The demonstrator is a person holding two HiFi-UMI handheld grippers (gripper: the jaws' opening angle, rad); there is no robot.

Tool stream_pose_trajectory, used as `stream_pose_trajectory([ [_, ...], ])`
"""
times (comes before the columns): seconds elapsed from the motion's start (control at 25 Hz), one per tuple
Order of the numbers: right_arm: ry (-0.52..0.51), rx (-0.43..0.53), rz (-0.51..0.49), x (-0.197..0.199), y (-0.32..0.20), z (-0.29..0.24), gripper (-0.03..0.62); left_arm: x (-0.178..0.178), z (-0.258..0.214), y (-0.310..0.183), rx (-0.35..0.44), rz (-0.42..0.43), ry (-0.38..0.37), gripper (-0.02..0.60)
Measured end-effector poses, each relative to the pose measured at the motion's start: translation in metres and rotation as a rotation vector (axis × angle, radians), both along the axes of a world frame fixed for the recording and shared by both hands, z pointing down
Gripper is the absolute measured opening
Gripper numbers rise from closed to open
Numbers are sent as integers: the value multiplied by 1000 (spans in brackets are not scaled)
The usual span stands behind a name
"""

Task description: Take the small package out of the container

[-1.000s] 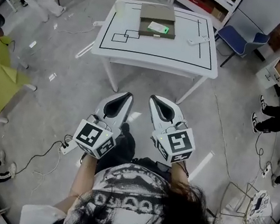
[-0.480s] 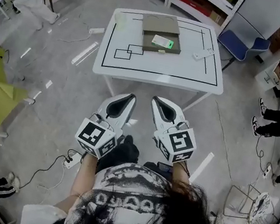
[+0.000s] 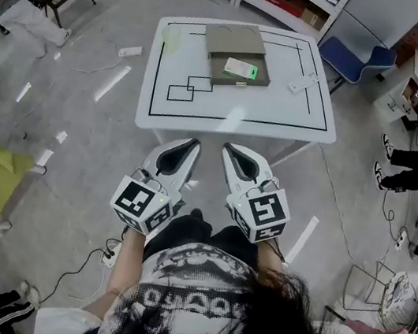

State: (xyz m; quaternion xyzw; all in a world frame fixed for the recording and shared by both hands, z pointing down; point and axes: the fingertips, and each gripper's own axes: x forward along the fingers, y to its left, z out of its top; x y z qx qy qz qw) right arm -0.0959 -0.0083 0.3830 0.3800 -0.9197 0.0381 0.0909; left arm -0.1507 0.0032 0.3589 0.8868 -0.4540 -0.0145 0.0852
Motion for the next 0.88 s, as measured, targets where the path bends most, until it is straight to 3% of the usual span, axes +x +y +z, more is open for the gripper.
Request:
stream_pose_trajectory([
  [0.44, 22, -28, 44, 4, -29, 12, 0, -1, 14, -32, -28, 32, 19, 0],
  [0.88, 12, -32, -16, 12, -98, 15, 3, 6, 20, -93, -47, -22, 0, 0],
])
